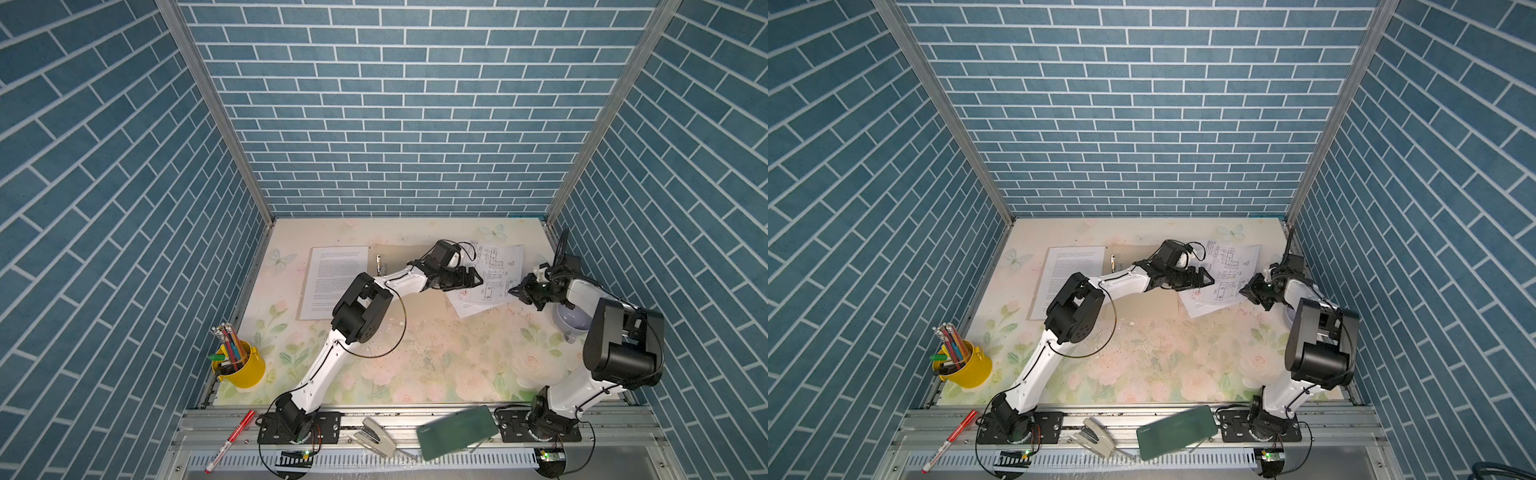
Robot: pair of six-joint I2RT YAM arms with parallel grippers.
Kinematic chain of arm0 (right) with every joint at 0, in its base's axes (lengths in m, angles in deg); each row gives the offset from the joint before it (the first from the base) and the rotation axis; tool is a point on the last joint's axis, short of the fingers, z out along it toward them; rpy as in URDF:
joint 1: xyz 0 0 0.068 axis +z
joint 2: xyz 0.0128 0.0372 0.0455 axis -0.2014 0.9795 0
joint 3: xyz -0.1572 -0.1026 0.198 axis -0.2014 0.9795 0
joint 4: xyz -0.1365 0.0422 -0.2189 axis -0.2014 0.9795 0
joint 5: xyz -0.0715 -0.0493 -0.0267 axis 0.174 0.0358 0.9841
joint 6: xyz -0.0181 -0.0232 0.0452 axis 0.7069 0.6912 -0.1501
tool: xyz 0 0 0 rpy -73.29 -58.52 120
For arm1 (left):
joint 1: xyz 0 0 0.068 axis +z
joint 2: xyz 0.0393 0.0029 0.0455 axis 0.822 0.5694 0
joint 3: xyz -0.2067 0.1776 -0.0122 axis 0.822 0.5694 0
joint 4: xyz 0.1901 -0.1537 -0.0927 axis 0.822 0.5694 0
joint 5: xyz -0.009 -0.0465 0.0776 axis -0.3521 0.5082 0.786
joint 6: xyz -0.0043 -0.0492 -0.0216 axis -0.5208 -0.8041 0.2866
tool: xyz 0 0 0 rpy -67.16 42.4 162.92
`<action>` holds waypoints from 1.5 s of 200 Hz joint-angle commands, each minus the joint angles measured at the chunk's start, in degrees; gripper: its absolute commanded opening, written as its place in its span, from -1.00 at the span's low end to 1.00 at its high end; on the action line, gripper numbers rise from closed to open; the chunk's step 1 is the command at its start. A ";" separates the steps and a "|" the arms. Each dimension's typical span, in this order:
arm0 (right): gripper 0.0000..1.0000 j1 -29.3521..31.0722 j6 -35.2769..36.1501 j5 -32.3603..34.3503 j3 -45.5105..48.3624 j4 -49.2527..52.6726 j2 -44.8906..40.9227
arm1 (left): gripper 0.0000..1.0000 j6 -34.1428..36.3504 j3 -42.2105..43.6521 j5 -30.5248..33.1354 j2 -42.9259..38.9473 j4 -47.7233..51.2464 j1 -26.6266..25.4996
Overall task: Put the files into the folder
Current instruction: 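Grasp and lift the drawing sheet with the right gripper while the left releases, then carry the drawing sheet over the clip with the right gripper while the left waits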
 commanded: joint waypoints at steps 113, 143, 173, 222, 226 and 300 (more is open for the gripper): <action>-1.00 15.32 -4.06 4.55 -19.86 4.82 -6.74 | 0.99 6.99 22.39 12.11 -23.88 -3.47 5.80; -1.00 22.32 -5.50 5.30 -26.85 4.43 -1.16 | 0.99 6.60 32.44 12.73 -30.52 -6.97 10.43; -1.00 28.87 -7.29 4.68 -35.61 3.58 6.30 | 0.99 6.10 40.42 12.99 -36.54 -9.55 15.50; -1.00 36.39 -7.88 1.96 -58.22 8.34 17.82 | 0.99 5.91 48.93 13.56 -45.71 -10.94 23.08; -1.00 36.52 -8.23 1.71 -59.33 8.30 18.07 | 0.99 5.86 49.58 13.56 -46.42 -11.11 23.70; -1.00 36.77 -10.49 6.81 -41.44 -2.30 6.48 | 0.99 4.80 57.50 12.11 -52.85 -12.62 31.10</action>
